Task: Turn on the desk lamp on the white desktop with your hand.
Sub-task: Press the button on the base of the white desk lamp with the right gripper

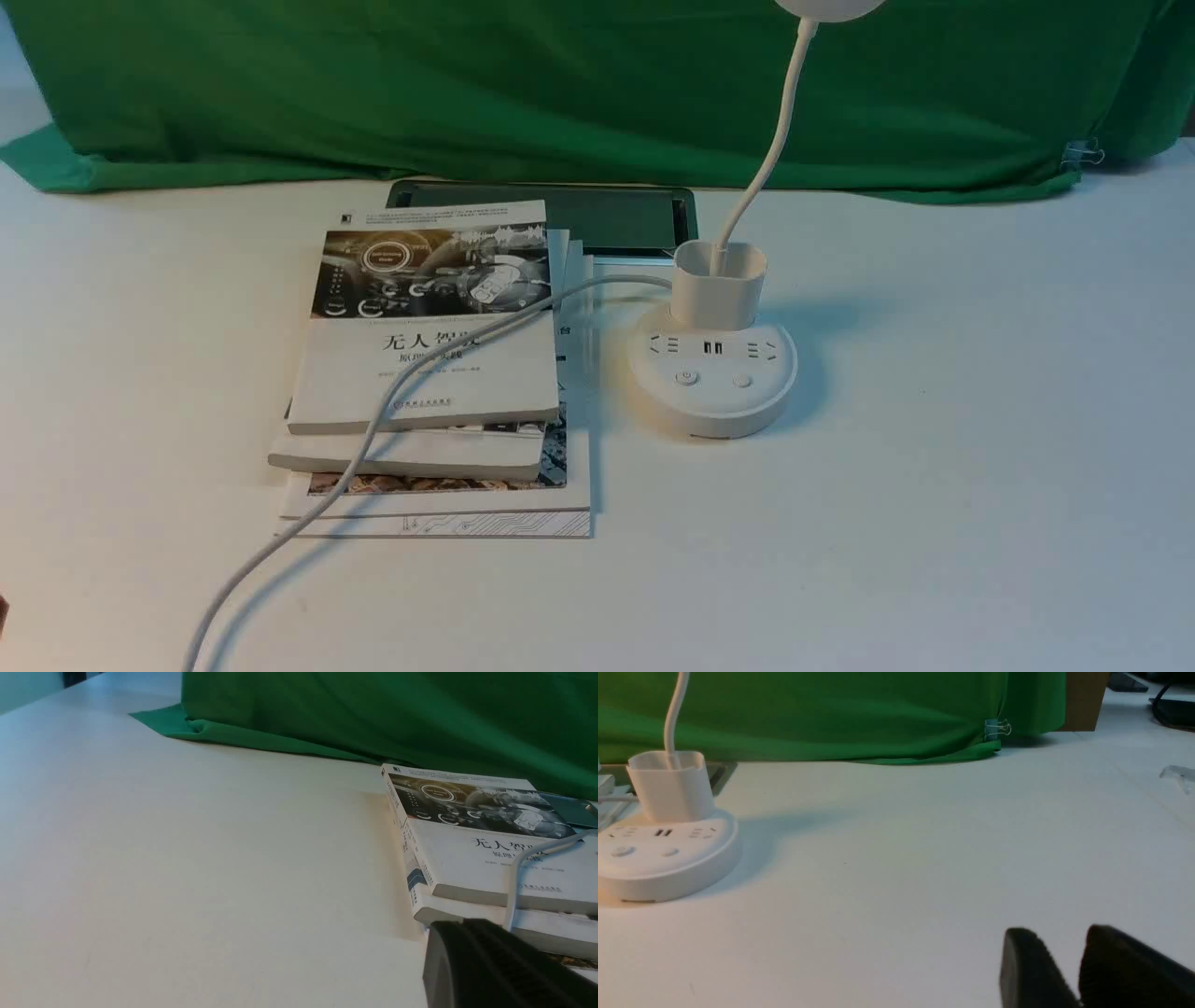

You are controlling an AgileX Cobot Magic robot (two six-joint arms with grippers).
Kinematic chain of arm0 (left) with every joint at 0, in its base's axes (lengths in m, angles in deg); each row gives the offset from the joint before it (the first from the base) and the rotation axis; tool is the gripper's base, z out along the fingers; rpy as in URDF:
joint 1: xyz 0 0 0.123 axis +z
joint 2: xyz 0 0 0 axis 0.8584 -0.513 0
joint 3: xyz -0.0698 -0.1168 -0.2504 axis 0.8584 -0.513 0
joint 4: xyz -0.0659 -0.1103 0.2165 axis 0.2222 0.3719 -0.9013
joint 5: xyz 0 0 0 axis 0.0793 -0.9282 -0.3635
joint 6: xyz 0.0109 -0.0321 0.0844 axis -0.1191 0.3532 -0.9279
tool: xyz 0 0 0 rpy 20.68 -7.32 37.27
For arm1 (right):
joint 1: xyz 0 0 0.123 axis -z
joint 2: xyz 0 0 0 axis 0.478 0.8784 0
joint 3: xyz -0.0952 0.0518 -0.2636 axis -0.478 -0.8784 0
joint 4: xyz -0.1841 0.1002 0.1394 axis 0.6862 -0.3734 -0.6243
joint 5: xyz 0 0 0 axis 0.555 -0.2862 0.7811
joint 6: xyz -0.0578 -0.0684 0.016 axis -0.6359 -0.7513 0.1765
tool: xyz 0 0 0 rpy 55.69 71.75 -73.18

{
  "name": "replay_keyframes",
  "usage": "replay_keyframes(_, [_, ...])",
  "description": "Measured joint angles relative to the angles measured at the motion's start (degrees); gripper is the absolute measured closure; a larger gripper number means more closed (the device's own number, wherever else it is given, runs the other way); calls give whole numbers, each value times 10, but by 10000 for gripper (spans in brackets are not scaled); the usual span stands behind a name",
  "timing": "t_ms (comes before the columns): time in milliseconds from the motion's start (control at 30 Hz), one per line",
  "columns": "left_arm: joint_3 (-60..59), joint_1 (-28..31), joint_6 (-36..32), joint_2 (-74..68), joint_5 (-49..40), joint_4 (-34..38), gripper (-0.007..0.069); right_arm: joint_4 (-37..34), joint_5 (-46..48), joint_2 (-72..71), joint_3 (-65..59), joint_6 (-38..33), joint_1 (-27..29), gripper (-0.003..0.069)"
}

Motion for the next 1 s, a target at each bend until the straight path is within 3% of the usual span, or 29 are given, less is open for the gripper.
replay_keyframes(1000, [0,0,0,0,0,3,603,-7,-3,0,0,20,0,418])
